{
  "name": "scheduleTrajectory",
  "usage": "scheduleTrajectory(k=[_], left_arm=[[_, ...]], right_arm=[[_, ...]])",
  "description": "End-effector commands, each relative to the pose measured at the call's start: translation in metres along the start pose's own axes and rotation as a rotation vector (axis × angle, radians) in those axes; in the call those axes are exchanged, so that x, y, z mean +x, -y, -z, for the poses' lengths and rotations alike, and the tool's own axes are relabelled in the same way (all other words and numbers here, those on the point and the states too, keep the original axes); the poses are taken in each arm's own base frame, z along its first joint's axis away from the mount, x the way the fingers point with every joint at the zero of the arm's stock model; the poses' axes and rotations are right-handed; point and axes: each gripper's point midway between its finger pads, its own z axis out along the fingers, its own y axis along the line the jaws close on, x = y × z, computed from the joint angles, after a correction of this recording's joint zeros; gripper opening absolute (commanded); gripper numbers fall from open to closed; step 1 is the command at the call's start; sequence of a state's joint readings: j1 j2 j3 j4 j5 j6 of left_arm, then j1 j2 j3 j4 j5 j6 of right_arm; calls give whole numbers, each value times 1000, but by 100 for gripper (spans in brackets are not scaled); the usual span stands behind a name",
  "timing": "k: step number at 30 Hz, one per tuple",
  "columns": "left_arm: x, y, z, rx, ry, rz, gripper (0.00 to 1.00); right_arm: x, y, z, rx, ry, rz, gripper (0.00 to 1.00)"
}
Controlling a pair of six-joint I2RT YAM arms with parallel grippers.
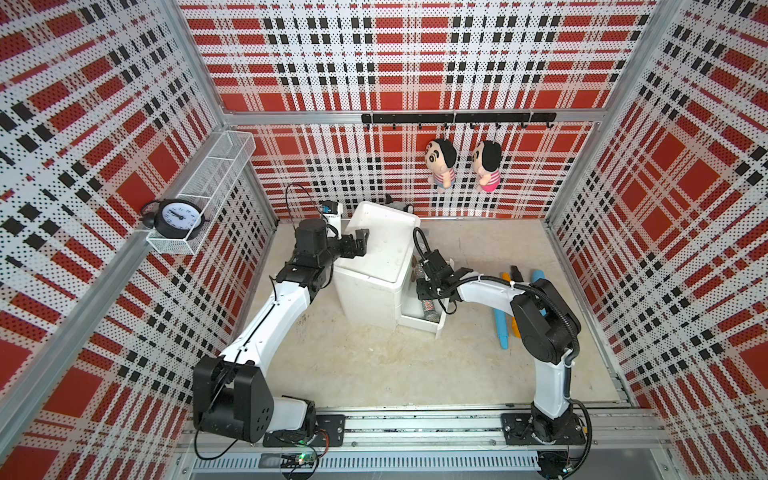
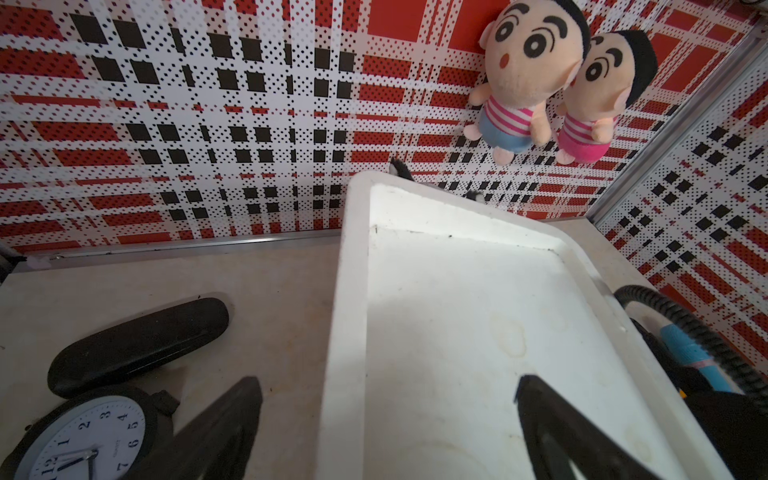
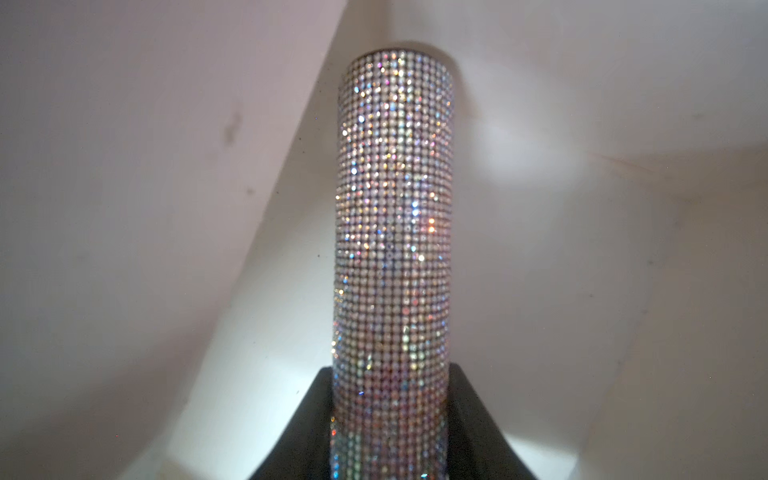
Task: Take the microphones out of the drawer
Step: Pick up the microphone from the drawer.
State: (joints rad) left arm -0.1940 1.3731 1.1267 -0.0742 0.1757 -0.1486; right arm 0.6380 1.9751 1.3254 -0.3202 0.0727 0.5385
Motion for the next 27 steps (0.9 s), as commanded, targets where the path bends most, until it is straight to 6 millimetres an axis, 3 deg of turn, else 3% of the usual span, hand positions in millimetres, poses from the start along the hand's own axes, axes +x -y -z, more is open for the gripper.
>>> scheduleTrajectory(k=[1, 11, 27], left_arm=[[21, -1, -1, 7, -61, 19, 98], [21, -2, 1, 3, -58, 18, 98], [19, -2, 2, 5, -54, 17, 98]], right_arm=[[-4, 15, 15, 41, 17, -10, 0], [-13, 26, 26, 31, 74, -105, 0], [-63, 22, 80, -44, 336, -165, 0]])
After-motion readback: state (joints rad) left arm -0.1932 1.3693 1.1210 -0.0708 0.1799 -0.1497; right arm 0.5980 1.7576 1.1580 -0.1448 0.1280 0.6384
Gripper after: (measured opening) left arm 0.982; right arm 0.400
